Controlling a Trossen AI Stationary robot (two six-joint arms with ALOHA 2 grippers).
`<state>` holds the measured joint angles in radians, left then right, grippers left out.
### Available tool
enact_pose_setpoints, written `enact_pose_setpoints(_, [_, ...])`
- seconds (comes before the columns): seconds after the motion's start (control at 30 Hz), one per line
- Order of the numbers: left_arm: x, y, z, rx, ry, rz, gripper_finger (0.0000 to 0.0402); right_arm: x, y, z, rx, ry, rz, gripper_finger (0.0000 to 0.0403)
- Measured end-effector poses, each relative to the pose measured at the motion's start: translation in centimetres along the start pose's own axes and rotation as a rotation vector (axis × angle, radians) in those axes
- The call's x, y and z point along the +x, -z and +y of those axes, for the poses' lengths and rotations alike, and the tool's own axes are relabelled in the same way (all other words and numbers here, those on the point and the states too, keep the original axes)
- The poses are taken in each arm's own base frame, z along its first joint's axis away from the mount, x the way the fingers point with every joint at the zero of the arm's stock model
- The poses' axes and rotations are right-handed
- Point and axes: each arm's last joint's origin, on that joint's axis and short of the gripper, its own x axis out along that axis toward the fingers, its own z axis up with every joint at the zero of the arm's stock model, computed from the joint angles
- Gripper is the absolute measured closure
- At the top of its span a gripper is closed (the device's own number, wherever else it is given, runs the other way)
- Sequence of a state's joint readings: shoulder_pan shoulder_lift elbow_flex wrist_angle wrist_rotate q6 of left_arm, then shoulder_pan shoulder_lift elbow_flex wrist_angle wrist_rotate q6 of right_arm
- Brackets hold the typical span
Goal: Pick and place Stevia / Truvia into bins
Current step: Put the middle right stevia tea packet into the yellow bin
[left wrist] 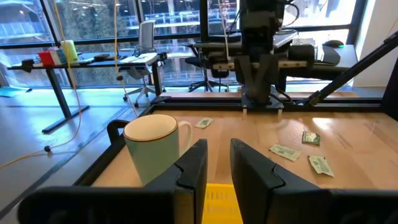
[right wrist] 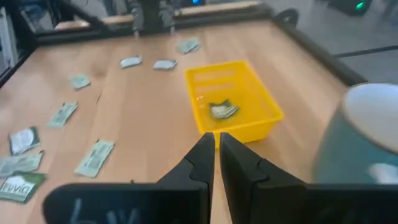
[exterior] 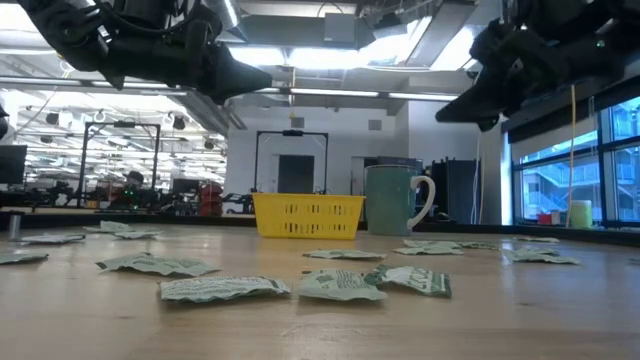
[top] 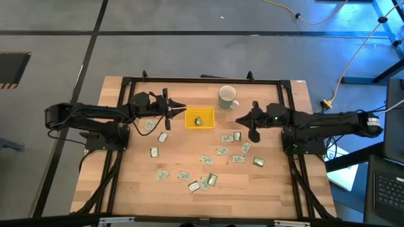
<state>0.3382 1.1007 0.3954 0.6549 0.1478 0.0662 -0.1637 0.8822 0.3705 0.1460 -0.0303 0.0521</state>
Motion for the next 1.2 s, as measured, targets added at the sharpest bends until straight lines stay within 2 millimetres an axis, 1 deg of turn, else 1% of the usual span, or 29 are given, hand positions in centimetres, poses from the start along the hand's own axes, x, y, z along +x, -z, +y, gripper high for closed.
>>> enact_pose_setpoints(0.1, [0.0, 0.0, 0.0, 0.0, 0.0, 0.0, 0.0336, 0.9, 0.6, 0.5, -0.016, -0.027, 0.049, 0.0373])
enact_pose_setpoints(0.23, [0.0, 0.0, 0.0, 0.023, 0.0, 0.001, 0.0336, 2.3, 2.0, 1.6, -0.157, -0.105, 0.145, 0.0373])
enact_pose_setpoints(0.3, [0.0, 0.0, 0.0, 0.04, 0.0, 0.001, 0.0336, 2.9, 2.6, 2.0, -0.198, -0.128, 0.171, 0.0373])
enact_pose_setpoints(0.5, [0.0, 0.0, 0.0, 0.044, 0.0, 0.002, 0.0336, 4.4, 3.8, 2.2, -0.209, -0.114, 0.233, 0.0373])
enact_pose_setpoints(0.73, [0.0, 0.1, 0.0, 0.042, 0.0, 0.009, 0.0336, 6.4, 3.7, 2.3, -0.216, -0.103, 0.292, 0.0371])
enact_pose_setpoints(0.87, [0.0, 0.2, 0.0, 0.041, 0.001, 0.014, 0.0336, 7.8, 3.7, 2.4, -0.214, -0.101, 0.33, 0.0358])
enact_pose_setpoints(1.07, [0.0, 0.2, 0.0, 0.042, 0.001, 0.014, 0.0336, 9.4, 3.5, 2.5, -0.116, -0.082, 0.365, 0.0352])
enact_pose_setpoints(1.2, [0.0, 0.2, 0.0, 0.041, 0.001, 0.021, 0.0336, 9.8, 3.9, 2.6, -0.186, -0.096, 0.394, 0.0352])
